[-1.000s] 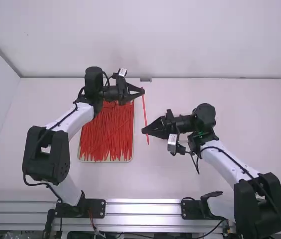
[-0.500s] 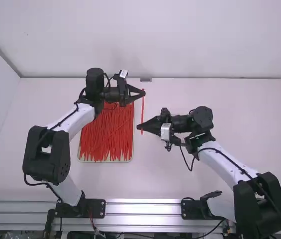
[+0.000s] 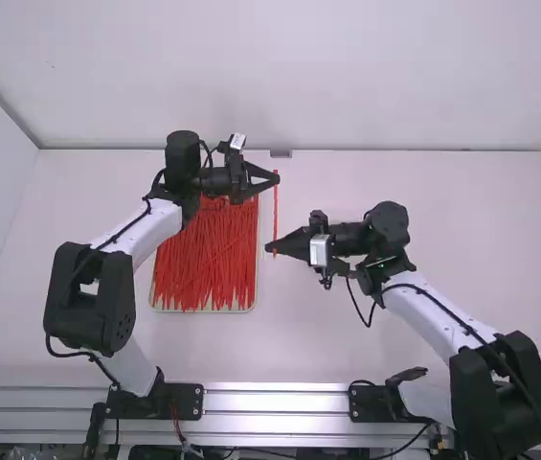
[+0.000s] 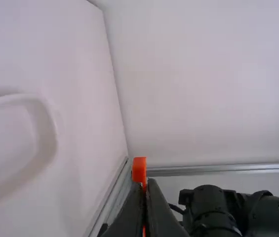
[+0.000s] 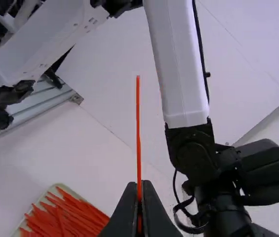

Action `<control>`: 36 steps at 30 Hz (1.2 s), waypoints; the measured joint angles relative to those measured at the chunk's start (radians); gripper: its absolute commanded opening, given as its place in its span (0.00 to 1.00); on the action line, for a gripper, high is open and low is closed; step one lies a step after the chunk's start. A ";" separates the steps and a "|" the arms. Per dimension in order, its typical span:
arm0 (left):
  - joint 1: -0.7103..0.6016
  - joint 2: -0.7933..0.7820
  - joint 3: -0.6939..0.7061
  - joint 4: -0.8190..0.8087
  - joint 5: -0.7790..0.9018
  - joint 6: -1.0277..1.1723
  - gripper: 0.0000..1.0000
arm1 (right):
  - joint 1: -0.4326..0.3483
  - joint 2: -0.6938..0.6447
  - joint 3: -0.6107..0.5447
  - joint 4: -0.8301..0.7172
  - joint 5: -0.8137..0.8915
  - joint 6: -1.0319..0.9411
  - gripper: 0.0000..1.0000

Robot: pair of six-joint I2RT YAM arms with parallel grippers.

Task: Fasten the cable tie

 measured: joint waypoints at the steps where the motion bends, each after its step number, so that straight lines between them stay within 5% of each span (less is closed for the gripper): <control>1: 0.000 0.000 0.000 0.000 0.000 0.002 0.01 | -0.009 0.000 0.000 -0.002 -0.018 0.003 0.00; 10: 0.000 0.000 0.000 0.000 0.005 0.022 0.01 | -0.035 0.000 0.000 0.138 -0.019 0.208 0.00; 19: 0.000 0.000 0.000 0.140 0.008 0.060 0.01 | -0.061 0.000 0.003 0.334 0.175 0.785 0.00; 28: 0.000 0.000 -0.002 0.560 0.024 0.191 0.01 | -0.081 0.000 0.004 0.225 0.240 1.226 0.00; 36: 0.000 0.000 -0.002 0.660 0.140 0.380 0.02 | -0.043 0.000 0.005 0.096 0.317 1.337 0.00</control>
